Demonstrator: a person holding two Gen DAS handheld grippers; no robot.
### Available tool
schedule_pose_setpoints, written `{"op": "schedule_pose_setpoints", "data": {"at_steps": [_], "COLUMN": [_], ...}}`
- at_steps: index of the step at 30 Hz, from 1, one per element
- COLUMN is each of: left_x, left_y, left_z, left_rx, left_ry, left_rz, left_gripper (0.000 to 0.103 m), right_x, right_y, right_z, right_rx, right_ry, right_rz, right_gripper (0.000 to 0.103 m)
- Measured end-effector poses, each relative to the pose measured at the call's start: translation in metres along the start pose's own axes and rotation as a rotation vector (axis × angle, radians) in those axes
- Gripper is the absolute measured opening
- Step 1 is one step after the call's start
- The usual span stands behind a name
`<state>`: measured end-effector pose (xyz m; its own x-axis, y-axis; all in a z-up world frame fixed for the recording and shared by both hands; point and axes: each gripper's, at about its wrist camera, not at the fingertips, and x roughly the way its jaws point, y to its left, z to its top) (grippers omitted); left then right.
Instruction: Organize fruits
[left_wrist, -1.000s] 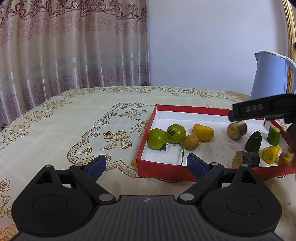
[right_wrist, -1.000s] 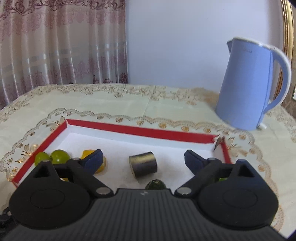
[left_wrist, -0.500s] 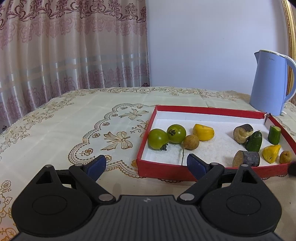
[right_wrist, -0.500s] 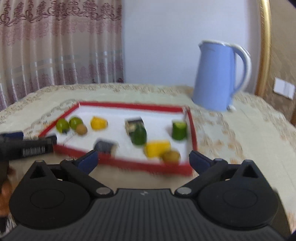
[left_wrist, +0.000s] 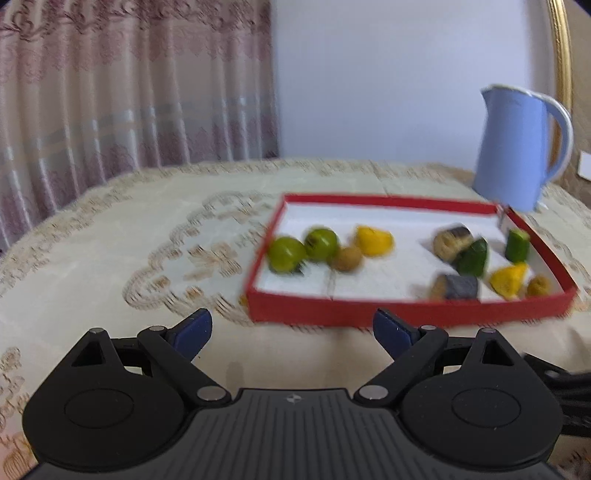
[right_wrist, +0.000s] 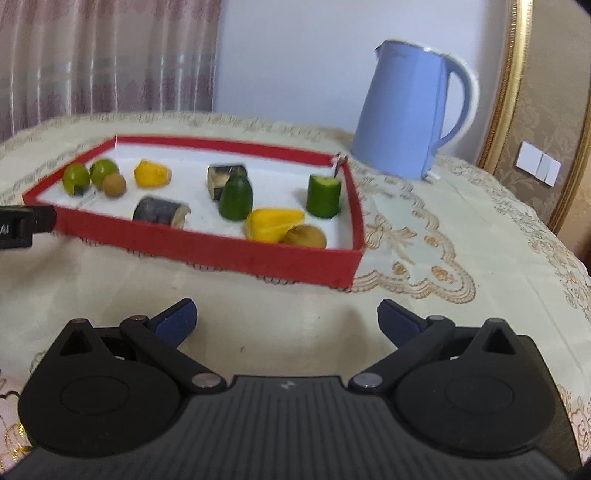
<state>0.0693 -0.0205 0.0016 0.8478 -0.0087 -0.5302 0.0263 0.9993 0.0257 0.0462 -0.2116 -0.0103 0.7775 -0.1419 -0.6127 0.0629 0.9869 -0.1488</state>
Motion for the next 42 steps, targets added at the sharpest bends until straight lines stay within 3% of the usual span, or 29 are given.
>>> {"op": "schedule_pose_setpoints", "data": {"at_steps": [3,9,15,21,42], "left_x": [0.001,0.002,0.005,0.011,0.014], "left_y": [-0.009,-0.027,-0.03,-0.031,-0.023], "left_z": [-0.004,-0.013,-0.014,-0.015,-0.015], "left_rx": [0.009,0.094,0.122,0.13,0.082], "left_ry": [0.028,0.005,0.034,0.079,0.104], "left_rz": [-0.022,0.029,0.016,-0.011,-0.045], "left_gripper": [0.095,0.095,0.095,0.095,0.095], "right_x": [0.0,0.005,0.005,0.006,0.009], "right_y": [0.001,-0.006,-0.006,-0.008,-0.014], "right_z": [0.001,0.003,0.001,0.001,0.001], "right_rx": [-0.004,0.048,0.054,0.066,0.112], "right_ry": [0.0,0.021,0.015,0.019,0.038], "right_rz": [0.0,0.03,0.03,0.033,0.054], "right_gripper": [0.103,0.103,0.103,0.103,0.103]}}
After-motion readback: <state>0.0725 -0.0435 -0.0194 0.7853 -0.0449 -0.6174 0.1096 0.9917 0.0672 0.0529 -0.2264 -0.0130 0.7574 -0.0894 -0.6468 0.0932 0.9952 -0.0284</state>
